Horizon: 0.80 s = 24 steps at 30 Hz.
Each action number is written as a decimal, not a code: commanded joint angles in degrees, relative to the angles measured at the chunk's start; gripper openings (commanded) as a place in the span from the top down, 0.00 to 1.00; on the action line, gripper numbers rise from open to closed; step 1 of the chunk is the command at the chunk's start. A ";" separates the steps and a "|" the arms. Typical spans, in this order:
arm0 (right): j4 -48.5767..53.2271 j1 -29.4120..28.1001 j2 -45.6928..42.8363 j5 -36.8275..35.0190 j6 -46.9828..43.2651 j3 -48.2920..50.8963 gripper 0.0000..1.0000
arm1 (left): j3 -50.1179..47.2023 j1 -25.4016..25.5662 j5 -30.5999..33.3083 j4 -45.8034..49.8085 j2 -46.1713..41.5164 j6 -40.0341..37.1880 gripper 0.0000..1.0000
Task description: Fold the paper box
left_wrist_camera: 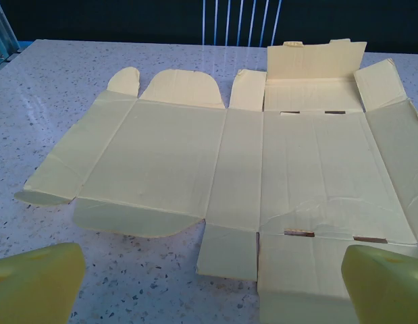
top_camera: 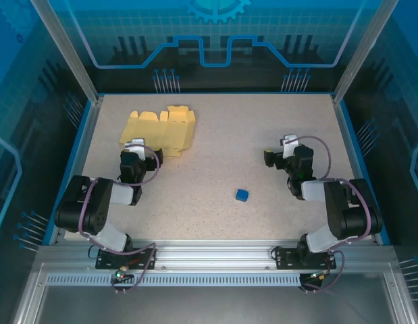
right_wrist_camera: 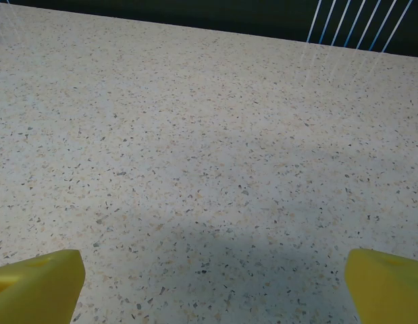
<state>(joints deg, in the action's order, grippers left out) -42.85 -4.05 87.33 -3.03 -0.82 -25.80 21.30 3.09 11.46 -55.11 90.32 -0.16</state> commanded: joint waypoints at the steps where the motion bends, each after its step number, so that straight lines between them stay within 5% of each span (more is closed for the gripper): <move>1: 0.31 0.75 -1.20 -0.77 0.74 0.75 0.00 | -0.49 -0.37 -1.16 -0.04 -1.24 -0.80 0.01; 24: 0.42 0.84 -1.19 -0.66 0.74 0.67 0.00 | 0.50 -2.35 -4.30 2.14 -1.47 0.60 0.01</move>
<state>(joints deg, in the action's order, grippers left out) -42.85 -4.05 87.33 -3.03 -0.82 -25.80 21.30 1.54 8.78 -53.12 90.24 0.01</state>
